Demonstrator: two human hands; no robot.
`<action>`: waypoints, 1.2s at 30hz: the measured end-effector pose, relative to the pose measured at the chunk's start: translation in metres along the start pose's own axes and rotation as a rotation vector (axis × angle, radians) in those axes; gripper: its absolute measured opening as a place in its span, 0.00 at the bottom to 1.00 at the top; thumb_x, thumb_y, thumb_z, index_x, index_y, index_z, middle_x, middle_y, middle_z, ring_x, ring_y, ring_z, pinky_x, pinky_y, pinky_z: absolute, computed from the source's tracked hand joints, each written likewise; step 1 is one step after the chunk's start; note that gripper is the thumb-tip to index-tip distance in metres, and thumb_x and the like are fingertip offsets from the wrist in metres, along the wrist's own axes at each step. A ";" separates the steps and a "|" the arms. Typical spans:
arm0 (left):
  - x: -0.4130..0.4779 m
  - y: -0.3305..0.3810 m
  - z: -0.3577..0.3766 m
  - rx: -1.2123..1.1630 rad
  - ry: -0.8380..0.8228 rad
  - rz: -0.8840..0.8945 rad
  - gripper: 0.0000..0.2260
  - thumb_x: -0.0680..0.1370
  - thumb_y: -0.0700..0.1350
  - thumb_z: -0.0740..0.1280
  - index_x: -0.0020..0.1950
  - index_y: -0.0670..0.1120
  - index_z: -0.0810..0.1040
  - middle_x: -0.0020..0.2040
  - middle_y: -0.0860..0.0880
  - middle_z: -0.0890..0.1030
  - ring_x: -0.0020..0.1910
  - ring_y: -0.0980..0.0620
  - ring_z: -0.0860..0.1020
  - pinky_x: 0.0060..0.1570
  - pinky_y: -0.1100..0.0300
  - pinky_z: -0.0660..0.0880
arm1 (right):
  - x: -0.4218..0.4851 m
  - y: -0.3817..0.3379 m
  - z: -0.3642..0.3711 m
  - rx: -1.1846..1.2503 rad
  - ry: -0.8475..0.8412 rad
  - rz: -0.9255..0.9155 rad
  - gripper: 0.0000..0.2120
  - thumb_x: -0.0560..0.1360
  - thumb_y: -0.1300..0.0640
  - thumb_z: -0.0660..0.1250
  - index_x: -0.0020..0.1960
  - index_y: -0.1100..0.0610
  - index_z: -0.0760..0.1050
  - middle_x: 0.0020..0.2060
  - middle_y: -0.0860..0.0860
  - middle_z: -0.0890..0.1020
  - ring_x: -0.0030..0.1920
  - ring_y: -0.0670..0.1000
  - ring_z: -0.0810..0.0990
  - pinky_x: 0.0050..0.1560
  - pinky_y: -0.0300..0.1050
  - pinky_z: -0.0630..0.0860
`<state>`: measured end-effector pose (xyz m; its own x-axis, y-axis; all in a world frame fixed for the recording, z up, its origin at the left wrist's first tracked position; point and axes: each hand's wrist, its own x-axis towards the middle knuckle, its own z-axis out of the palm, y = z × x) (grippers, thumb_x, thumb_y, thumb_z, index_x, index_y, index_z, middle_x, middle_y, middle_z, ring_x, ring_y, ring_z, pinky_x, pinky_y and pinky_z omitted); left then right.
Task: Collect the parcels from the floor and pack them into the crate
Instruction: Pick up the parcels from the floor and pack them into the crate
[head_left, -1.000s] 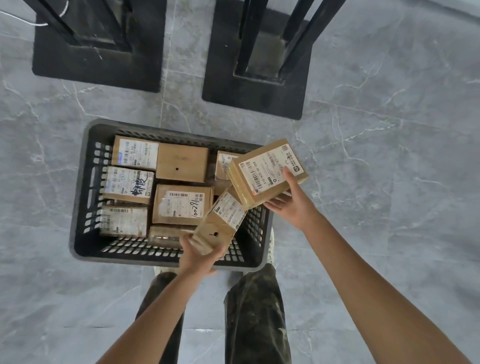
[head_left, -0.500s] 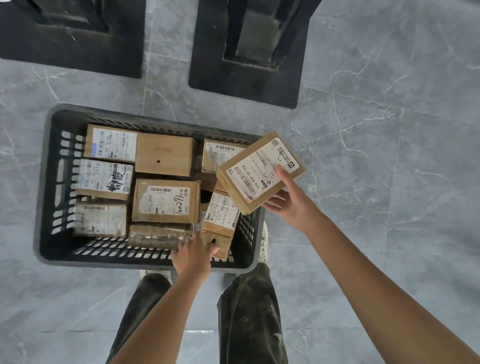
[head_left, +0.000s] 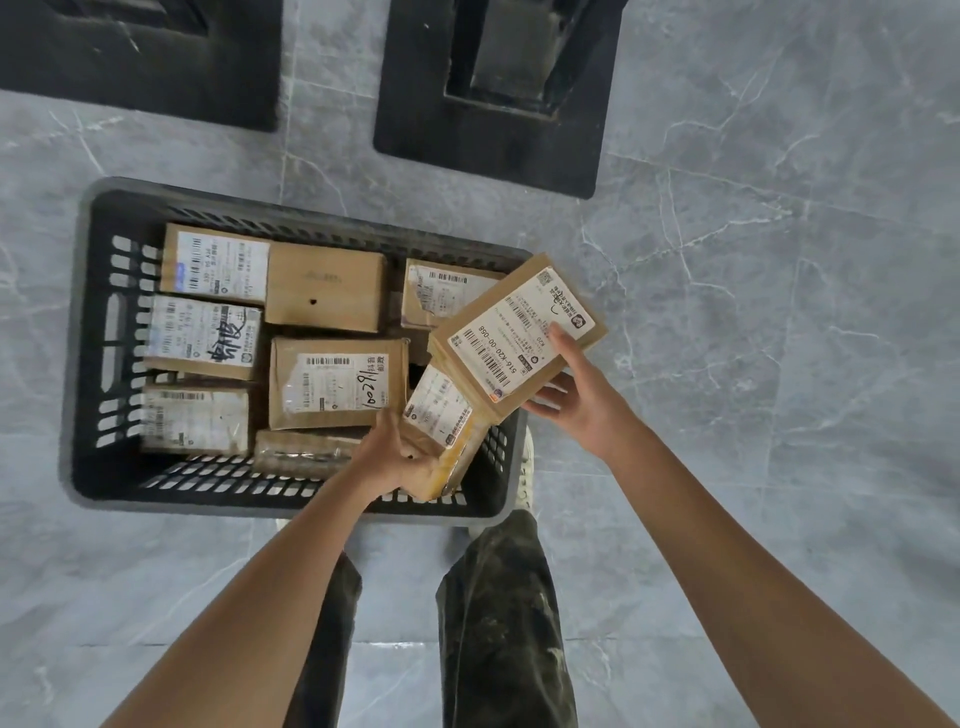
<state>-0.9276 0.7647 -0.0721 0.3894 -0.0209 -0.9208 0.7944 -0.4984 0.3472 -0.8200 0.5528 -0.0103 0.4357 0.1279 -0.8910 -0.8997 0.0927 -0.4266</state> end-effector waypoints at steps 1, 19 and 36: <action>-0.003 0.003 0.001 0.005 0.000 0.008 0.40 0.65 0.47 0.76 0.69 0.44 0.56 0.64 0.44 0.72 0.64 0.44 0.72 0.60 0.46 0.74 | -0.001 0.000 -0.001 0.011 -0.008 -0.003 0.17 0.71 0.42 0.66 0.54 0.52 0.77 0.43 0.50 0.86 0.49 0.50 0.84 0.53 0.50 0.79; -0.008 0.027 0.006 -0.091 -0.207 -0.220 0.36 0.73 0.48 0.71 0.71 0.48 0.50 0.69 0.42 0.65 0.63 0.42 0.72 0.56 0.45 0.77 | -0.010 0.000 -0.023 0.261 0.009 0.011 0.20 0.70 0.42 0.67 0.56 0.54 0.75 0.53 0.56 0.81 0.58 0.56 0.79 0.63 0.58 0.74; 0.021 0.017 0.003 0.247 -0.089 0.002 0.24 0.75 0.40 0.67 0.68 0.43 0.61 0.54 0.44 0.76 0.48 0.51 0.76 0.42 0.61 0.76 | 0.018 0.004 -0.036 0.216 -0.120 -0.032 0.20 0.69 0.41 0.68 0.56 0.51 0.78 0.53 0.53 0.83 0.57 0.53 0.81 0.60 0.58 0.76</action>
<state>-0.9072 0.7535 -0.0863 0.3397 -0.0928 -0.9359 0.6515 -0.6944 0.3054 -0.8171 0.5200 -0.0334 0.4760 0.2363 -0.8471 -0.8639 0.3057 -0.4002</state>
